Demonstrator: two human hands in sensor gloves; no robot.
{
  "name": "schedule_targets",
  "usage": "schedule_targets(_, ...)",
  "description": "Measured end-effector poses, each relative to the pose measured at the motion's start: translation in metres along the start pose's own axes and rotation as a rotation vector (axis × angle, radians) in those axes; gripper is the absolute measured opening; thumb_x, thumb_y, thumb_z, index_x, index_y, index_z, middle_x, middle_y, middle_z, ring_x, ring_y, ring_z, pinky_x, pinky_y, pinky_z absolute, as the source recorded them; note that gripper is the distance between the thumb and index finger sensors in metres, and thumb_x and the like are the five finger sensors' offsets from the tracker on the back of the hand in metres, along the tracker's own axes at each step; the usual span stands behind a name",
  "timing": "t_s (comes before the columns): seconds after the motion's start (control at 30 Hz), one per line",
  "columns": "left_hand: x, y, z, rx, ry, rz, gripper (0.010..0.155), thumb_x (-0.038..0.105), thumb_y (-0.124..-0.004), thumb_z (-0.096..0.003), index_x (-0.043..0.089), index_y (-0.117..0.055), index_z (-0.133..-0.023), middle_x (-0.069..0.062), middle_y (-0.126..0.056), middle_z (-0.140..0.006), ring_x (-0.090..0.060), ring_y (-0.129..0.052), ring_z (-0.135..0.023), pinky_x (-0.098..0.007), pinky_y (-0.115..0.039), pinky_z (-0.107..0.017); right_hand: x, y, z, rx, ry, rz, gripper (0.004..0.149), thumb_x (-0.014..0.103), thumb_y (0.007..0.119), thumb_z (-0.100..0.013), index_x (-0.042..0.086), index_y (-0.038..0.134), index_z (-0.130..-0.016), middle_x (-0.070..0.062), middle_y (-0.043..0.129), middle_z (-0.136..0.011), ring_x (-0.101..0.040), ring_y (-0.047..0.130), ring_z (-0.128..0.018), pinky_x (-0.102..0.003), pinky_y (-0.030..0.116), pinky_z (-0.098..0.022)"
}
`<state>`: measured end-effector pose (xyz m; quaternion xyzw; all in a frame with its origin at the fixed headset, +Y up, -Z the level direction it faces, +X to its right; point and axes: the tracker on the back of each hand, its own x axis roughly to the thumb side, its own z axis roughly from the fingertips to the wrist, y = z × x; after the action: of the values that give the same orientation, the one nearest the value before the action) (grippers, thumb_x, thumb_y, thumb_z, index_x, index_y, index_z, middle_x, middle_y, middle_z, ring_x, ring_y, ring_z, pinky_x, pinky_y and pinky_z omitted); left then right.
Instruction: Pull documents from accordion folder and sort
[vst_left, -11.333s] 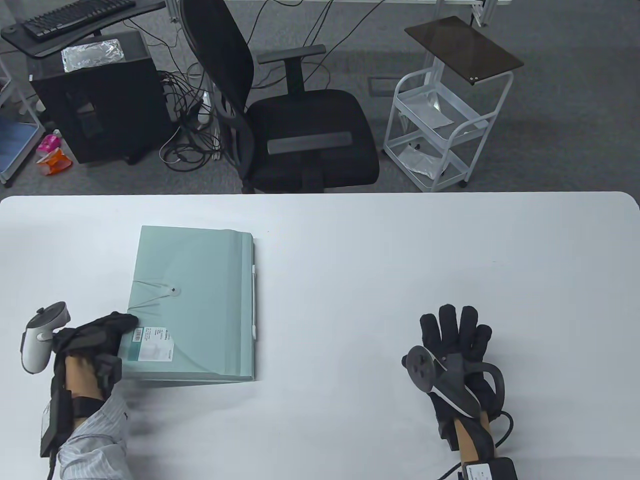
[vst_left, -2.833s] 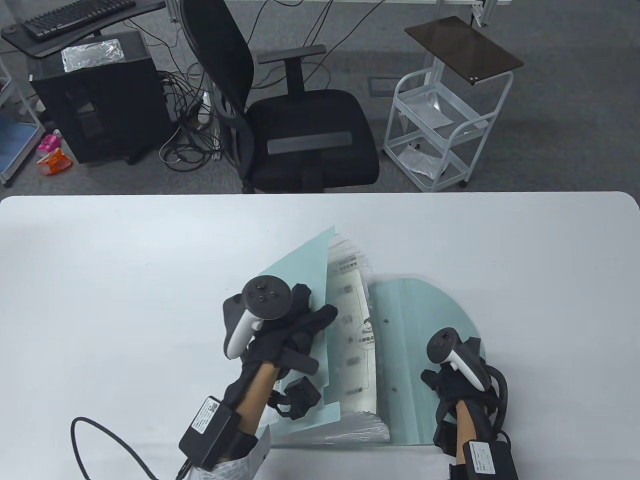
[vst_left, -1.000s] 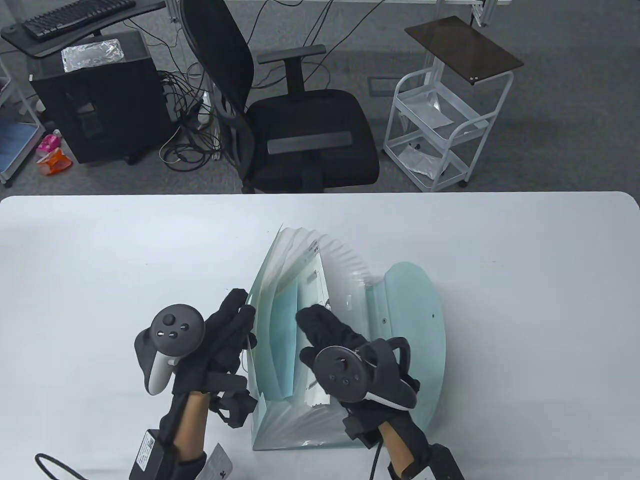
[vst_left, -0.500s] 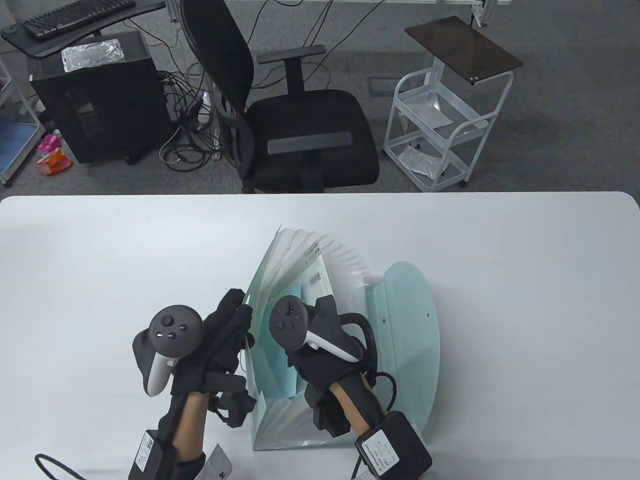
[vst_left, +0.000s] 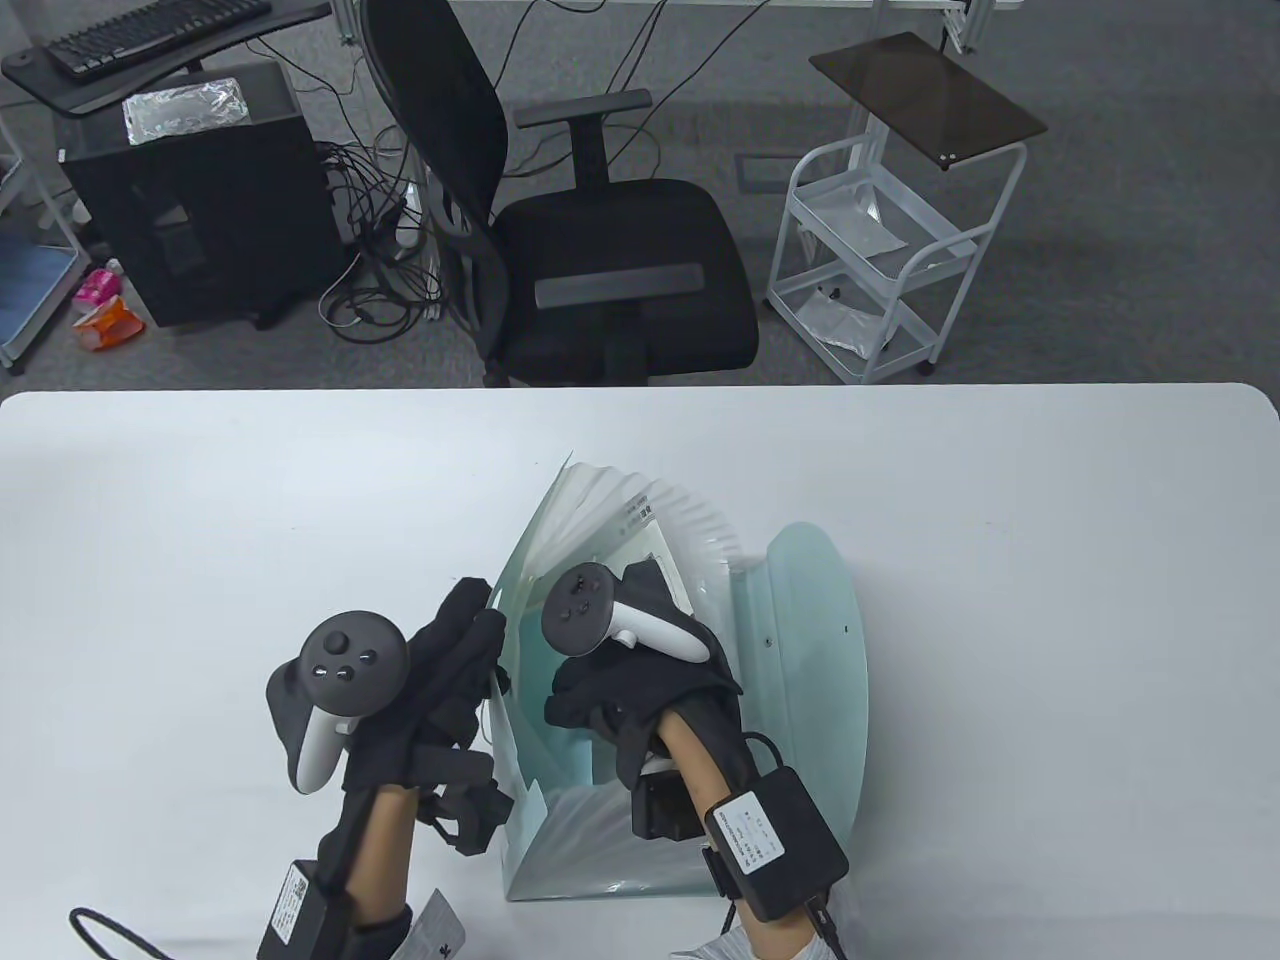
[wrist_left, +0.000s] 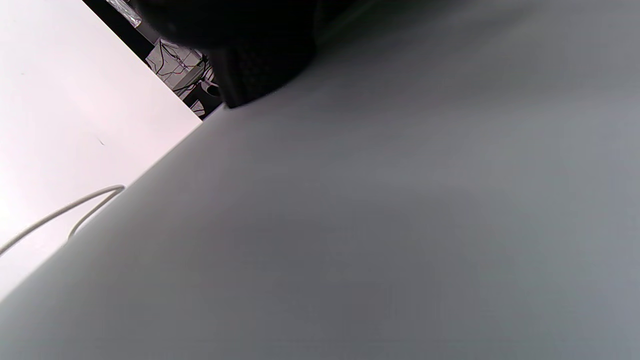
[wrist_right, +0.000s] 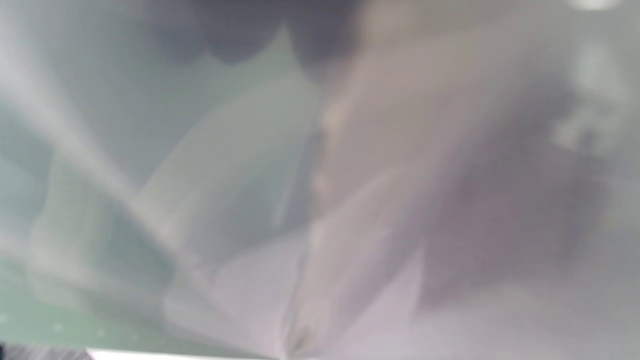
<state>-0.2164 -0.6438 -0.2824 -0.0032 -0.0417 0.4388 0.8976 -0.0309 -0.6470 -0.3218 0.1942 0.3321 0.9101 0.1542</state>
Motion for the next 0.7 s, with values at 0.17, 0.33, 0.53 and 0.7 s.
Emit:
schedule_targets(0.17, 0.001, -0.001, 0.000, -0.003, -0.005, 0.004, 0.067, 0.046, -0.052, -0.0687, -0.003, -0.051, -0.114, -0.028, -0.081, -0.087, -0.024, -0.100, -0.054, -0.031, -0.083, -0.032, 0.000, -0.010, 0.017, -0.158, 0.002, 0.104, 0.040, 0.028, 0.076, -0.045, 0.018, 0.073, -0.083, -0.011, 0.088, -0.083, -0.026, 0.098, -0.058, -0.033, 0.088, -0.044)
schedule_targets(0.33, 0.001, -0.003, -0.001, -0.005, -0.008, 0.006, 0.067, 0.047, -0.052, -0.0685, -0.003, -0.050, -0.114, -0.028, -0.081, -0.087, -0.023, -0.100, -0.054, -0.031, -0.083, -0.032, -0.006, -0.026, 0.062, -0.477, -0.102, 0.153, 0.039, 0.027, 0.078, -0.042, 0.021, 0.074, -0.081, -0.007, 0.091, -0.079, -0.020, 0.101, -0.053, -0.027, 0.090, -0.040)
schedule_targets(0.53, -0.002, -0.001, -0.002, -0.016, -0.004, 0.024, 0.068, 0.047, -0.052, -0.0686, -0.003, -0.050, -0.114, -0.027, -0.081, -0.087, -0.023, -0.100, -0.054, -0.031, -0.083, -0.033, -0.042, -0.022, 0.132, -1.068, -0.332, -0.012, 0.038, 0.023, 0.077, -0.044, 0.024, 0.074, -0.081, -0.005, 0.090, -0.081, -0.019, 0.100, -0.055, -0.029, 0.090, -0.042)
schedule_targets(0.7, -0.003, -0.001, -0.002, -0.024, -0.003, 0.033, 0.069, 0.048, -0.053, -0.0683, -0.003, -0.050, -0.114, -0.027, -0.081, -0.087, -0.023, -0.100, -0.054, -0.030, -0.083, -0.033, -0.078, -0.018, 0.173, -1.339, -0.412, -0.112, 0.037, 0.023, 0.076, -0.046, 0.028, 0.072, -0.082, -0.002, 0.089, -0.083, -0.018, 0.099, -0.059, -0.029, 0.089, -0.045)
